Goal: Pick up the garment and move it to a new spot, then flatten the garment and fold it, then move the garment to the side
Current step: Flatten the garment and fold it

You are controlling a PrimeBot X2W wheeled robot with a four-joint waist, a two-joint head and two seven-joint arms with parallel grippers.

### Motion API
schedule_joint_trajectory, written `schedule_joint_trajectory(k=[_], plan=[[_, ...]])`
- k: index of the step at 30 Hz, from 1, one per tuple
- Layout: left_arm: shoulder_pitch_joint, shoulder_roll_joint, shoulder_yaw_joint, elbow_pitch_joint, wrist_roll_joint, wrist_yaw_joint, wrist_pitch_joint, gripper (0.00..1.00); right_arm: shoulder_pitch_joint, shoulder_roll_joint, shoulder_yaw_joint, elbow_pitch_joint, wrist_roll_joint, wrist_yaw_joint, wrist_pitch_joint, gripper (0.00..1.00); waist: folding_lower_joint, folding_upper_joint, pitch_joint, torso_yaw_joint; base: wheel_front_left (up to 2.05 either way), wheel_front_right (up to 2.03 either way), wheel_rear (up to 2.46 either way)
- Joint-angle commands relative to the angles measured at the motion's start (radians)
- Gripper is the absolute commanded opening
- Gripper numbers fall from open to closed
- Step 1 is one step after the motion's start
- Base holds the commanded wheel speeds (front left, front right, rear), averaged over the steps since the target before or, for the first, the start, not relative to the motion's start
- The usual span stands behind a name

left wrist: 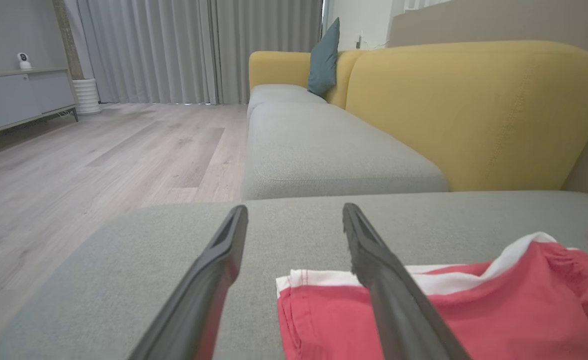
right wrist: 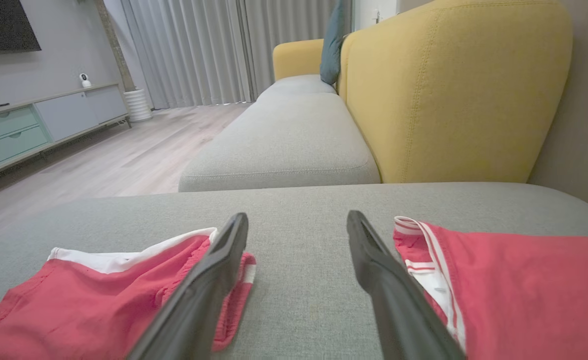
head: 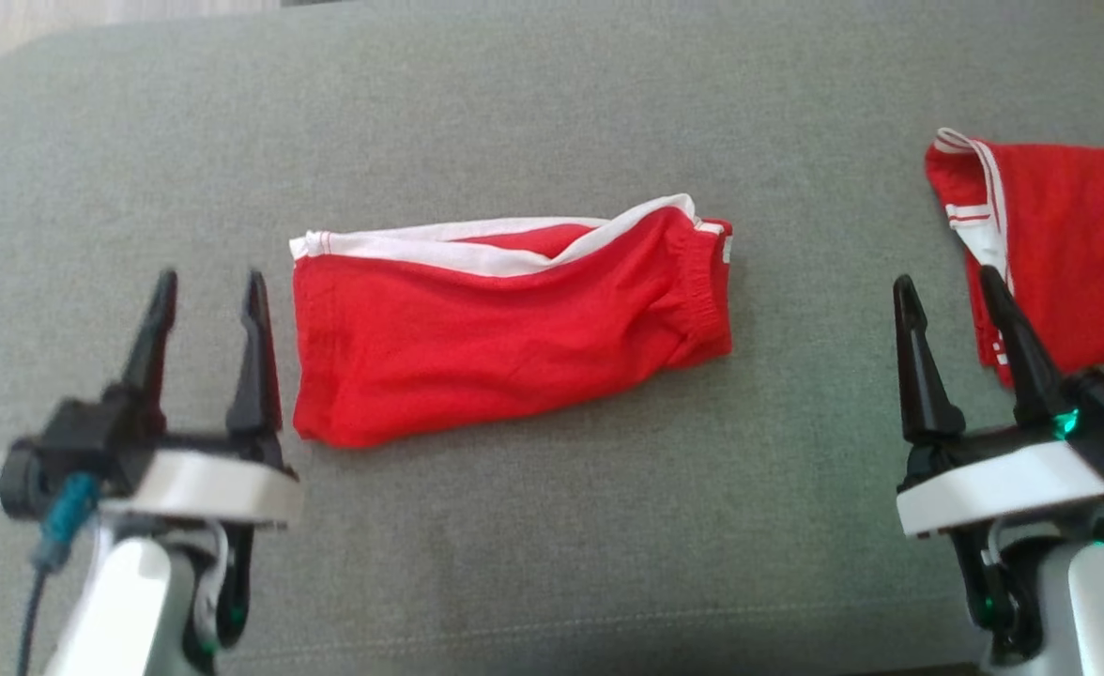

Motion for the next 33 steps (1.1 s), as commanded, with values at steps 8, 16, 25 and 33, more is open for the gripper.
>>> schedule_joint_trajectory(k=[8, 16, 25, 33], plan=[[0.054, 0.009, 0.034, -0.060, 0.038, -0.003, -0.007, 1.00, 0.017, -0.003, 0.020, -0.048, 0.012, -0.001, 0.014, 1.00, 0.0000, -0.0001, -0.017, 0.000, 0.00, 0.00, 0.00], [0.049, -0.001, 0.043, -0.060, 0.033, -0.004, -0.007, 1.00, 0.010, -0.003, 0.015, -0.033, 0.005, -0.001, 0.035, 1.00, 0.0000, -0.0001, -0.007, 0.009, 0.00, 0.00, 0.00], [-0.027, -0.018, 0.037, -0.065, 0.042, -0.025, -0.007, 1.00, -0.137, -0.003, 0.162, 0.111, 0.036, -0.001, 0.095, 1.00, 0.0000, -0.0001, 0.072, 0.056, 0.00, 0.00, 0.00], [-0.091, -0.061, 0.035, -0.066, 0.068, -0.055, -0.007, 1.00, -0.245, -0.003, 0.174, 0.283, 0.033, -0.001, 0.119, 1.00, 0.0000, -0.0001, 0.119, 0.120, 0.00, 0.00, 0.00]])
